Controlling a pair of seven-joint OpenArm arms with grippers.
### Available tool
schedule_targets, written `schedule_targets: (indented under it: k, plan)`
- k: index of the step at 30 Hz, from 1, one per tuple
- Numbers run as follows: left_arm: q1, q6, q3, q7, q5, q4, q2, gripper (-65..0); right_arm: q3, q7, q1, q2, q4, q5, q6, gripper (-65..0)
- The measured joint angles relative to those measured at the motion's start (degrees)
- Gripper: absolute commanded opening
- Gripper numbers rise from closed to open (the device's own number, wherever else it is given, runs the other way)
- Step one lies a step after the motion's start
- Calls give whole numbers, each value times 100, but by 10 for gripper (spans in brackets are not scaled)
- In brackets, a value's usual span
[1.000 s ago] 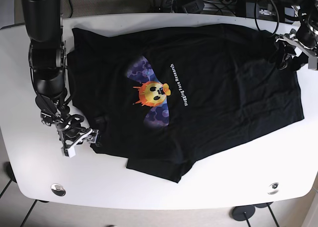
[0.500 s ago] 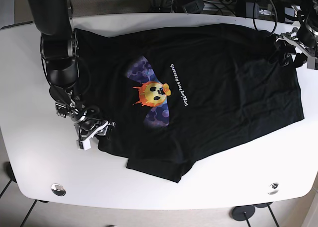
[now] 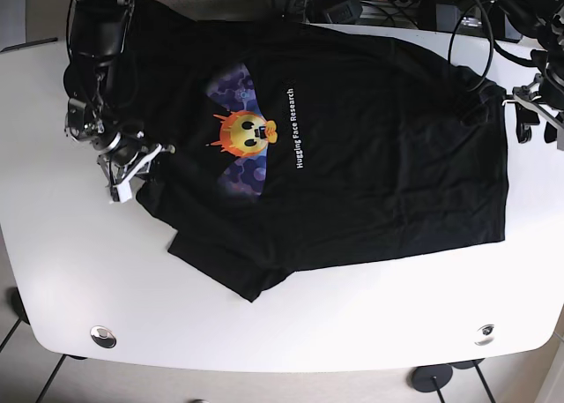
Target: Fold the T-shirt properly
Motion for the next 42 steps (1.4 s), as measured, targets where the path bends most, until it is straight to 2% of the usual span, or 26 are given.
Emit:
schedule_targets:
  k: [2,4,5,7,9,11,12,14,16,19,22,24,27,30,31,32,34,35,38,39,42]
  plan:
    - [0,0,227,2,22,0,20,-338,79,17,-297,-15,275,-2,2,-579]
    - [-11,0,313,0,79,0,17,-338,251,-44,-286,-28,282,-13,39,-438]
    - [-9,0,313,2,103,0,17,-338,304,-48,-256,-28,282,-26,-17,-366]
    - [0,0,313,2,101,0,17,-338,385,-79,-240,7,319,-22,-15,-224]
    - [2,0,313,2,98,0,20,-338,402,-184,-133,17,391,-74,-4,-101]
    - [4,0,313,2,101,0,17,-338,400,-175,111,20,409,-66,-4,-19]
    - [11,0,313,0,101,0,20,-338,400,-170,273,17,404,-66,0,-13]
    - [24,0,310,2,101,0,20,-338,393,-74,658,20,122,-24,-50,-30]
    - [35,0,310,0,98,0,17,-338,361,-68,1130,15,-522,-37,-258,-38]
    - [42,0,299,2,101,0,17,-338,33,9,1976,37,-1871,-98,-284,-38]
    - [72,0,299,0,96,0,20,-338,-455,643,2496,-24,-2682,-20,-256,-38]
    - [153,0,293,4,103,0,17,-338,-693,785,2761,-28,-3257,-26,-260,-38]
    - [162,0,289,2,98,0,20,-338,-855,1224,2833,-15,-3611,-2,-216,-38]
    - [164,0,289,4,103,0,17,-338,-909,1316,2865,-160,-3628,-4,-260,-38]
    - [160,0,291,0,90,0,17,-338,-931,1331,2868,-247,-3630,-2,-350,-44]
    - [160,0,291,2,92,0,20,-338,-951,1366,2868,-293,-3630,20,-461,-73]
    - [162,0,291,2,98,0,17,-338,-964,1397,2885,-352,-3630,15,-686,-198]
    - [162,0,291,2,101,0,17,-338,-990,1469,2883,-365,-3633,4,-754,-282]
    - [164,0,306,0,98,-17,20,-338,-992,1526,2828,-380,-3657,-15,-767,-563]
    - [162,0,306,-2,92,-70,15,-338,-992,1506,2850,-380,-3679,-22,-772,-609]
    - [164,0,306,2,101,-308,15,-338,-1196,1438,3058,-361,-3709,-28,-798,-615]
